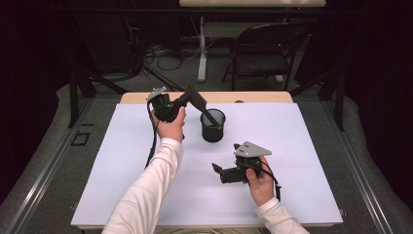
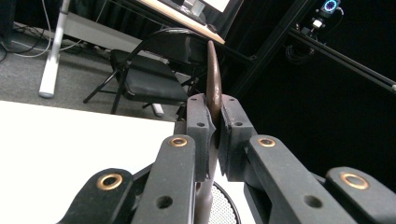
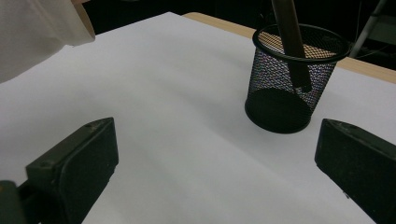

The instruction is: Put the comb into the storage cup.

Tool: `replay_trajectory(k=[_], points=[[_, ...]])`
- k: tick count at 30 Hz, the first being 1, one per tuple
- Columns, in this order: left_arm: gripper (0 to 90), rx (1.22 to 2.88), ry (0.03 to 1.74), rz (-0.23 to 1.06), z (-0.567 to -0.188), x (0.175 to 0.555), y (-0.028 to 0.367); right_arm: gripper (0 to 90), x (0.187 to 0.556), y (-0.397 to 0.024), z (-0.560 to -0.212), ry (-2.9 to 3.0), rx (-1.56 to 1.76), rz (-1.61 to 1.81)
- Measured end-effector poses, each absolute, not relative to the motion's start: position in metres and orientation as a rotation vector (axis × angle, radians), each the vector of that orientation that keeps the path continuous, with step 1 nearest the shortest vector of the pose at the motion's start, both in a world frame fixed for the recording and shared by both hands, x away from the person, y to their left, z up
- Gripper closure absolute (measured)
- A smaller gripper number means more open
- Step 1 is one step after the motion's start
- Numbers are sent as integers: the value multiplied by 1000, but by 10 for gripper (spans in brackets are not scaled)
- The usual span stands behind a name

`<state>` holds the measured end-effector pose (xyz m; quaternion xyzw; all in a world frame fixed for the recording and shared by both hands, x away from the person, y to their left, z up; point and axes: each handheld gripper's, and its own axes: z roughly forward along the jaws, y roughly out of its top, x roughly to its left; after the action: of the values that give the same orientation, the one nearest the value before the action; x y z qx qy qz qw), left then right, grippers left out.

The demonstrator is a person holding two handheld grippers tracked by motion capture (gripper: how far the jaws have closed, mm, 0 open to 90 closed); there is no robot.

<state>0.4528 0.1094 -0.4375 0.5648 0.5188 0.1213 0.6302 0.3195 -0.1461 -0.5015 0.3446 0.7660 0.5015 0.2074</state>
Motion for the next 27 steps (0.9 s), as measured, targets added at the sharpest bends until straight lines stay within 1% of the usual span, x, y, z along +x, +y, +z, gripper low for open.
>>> replay_trajectory(k=[27], points=[[846, 1295, 1234, 254, -458, 459, 104, 0, 319, -144, -504, 2158, 943, 1404]])
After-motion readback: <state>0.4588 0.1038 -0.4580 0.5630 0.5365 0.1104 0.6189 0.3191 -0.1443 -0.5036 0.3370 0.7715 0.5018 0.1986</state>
